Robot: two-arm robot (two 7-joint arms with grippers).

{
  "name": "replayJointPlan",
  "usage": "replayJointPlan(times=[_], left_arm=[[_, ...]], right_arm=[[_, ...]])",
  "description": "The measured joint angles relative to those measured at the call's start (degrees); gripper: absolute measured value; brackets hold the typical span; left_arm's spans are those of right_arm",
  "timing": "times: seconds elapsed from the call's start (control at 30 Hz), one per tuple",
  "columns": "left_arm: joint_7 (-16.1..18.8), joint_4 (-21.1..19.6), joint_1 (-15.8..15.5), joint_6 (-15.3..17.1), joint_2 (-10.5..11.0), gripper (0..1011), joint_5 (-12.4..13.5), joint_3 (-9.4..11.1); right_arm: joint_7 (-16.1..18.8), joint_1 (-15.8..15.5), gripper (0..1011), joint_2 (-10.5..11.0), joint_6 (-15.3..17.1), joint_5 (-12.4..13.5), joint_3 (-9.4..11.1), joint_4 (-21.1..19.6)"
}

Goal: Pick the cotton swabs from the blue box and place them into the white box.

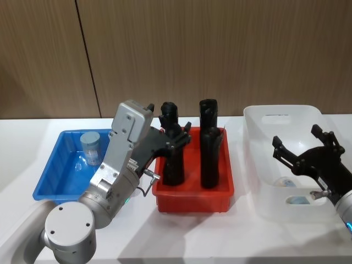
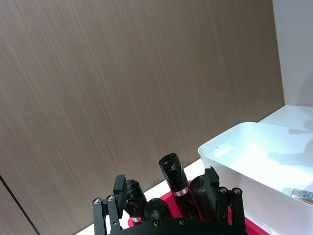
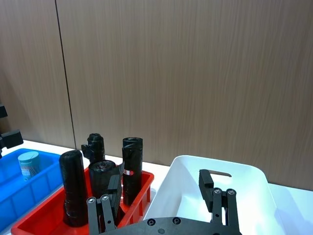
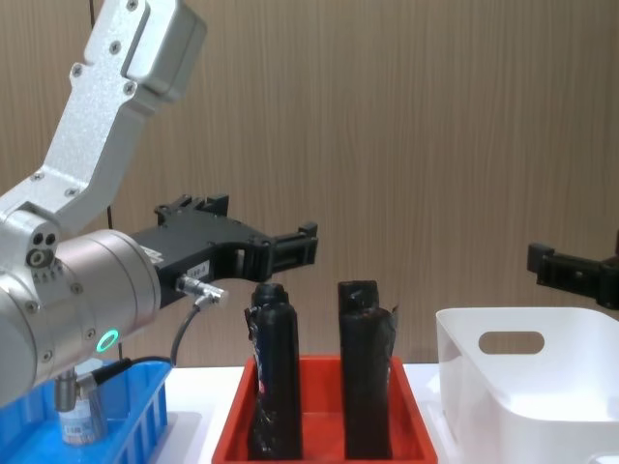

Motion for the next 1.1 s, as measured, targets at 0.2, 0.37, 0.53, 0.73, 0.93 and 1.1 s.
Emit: replayJointPlan(times=[0.2,0.37,0.53,0.73,0.93,1.1], left_arm=[[0.00,0.00,-0.01,0.01,0.00,1003,-0.02,-0.03],[0.00,0.02,-0.01,0.03,0.00,1003,-0.03,-0.03],[0.00,0.03,-0.01,0.06,0.00,1003,-0.04,-0.03],[-0.01,0.04,-0.01,0.07,0.00,1003,-0.04,-0.03],[-0.01,0.04,-0.01,0.07,0.00,1003,-0.04,-0.03],[-0.01,0.04,-0.01,0.07,0.00,1003,-0.04,-0.03]], right_arm=[[0.86,0.09,1001,0.10,0.05,0.40,0.13,0.02],[2.31,0.33,1001,0.26,0.88,1.04,0.31,0.06],[4.83,1.12,1001,0.36,2.88,2.03,0.40,0.44],[7.96,2.71,1001,0.02,5.45,2.85,0.33,1.81],[10.21,4.30,1001,-0.55,7.22,3.13,0.11,3.31],[11.61,5.71,1001,-1.12,8.37,3.14,-0.10,4.76]])
